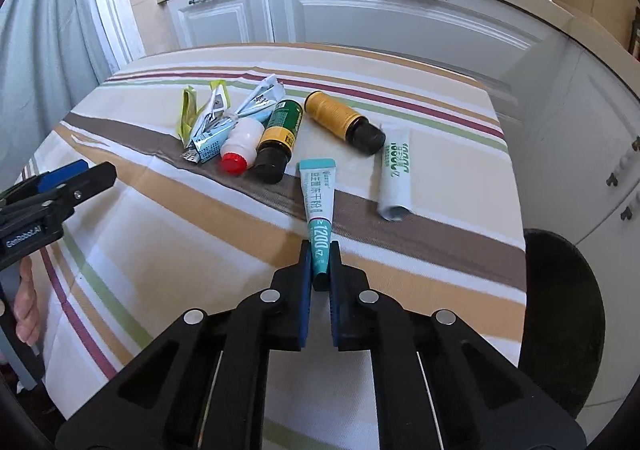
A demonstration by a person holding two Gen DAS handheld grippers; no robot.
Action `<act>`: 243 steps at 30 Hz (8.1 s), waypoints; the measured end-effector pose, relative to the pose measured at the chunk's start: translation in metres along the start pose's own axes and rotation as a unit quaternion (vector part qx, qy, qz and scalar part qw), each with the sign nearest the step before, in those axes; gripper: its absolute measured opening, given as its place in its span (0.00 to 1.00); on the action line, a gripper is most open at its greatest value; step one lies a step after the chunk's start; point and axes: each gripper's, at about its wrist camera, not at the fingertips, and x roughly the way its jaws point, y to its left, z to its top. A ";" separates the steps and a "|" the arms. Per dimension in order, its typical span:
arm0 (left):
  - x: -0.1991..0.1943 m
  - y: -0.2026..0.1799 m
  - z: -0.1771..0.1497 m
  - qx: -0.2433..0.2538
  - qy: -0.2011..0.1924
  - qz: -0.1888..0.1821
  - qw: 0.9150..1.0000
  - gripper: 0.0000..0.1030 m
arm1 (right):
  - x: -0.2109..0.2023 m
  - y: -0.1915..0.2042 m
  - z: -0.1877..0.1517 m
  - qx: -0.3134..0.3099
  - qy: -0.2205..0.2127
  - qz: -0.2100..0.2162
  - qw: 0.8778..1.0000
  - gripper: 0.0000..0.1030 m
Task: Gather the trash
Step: 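Grasp the teal-capped white tube with the right gripper, then grasp the crumpled yellow-green wrapper with the left gripper while the right holds the teal tube, then carry the teal tube and yellow wrapper over the bin and open both grippers, then move both open grippers back over the table items, then grasp the white tube with green print with the right gripper, then grasp the string-tied white paper roll with the left gripper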
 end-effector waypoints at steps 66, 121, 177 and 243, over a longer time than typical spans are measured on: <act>0.024 -0.051 0.048 0.038 -0.018 -0.002 0.999 0.36 | -0.029 -0.078 0.018 0.102 -0.118 -0.056 0.986 0.07; -0.002 -0.308 -0.011 0.223 -0.047 -0.170 0.959 0.63 | -0.119 -0.206 -0.113 0.238 -0.137 -0.198 0.941 0.29; 0.022 -0.016 0.027 0.039 -0.018 0.012 0.999 0.69 | 0.036 -0.037 0.043 0.083 -0.009 -0.063 0.994 0.33; 0.010 -0.049 0.019 0.089 -0.015 -0.015 0.996 0.07 | -0.032 -0.043 -0.001 0.096 -0.082 -0.049 0.991 0.16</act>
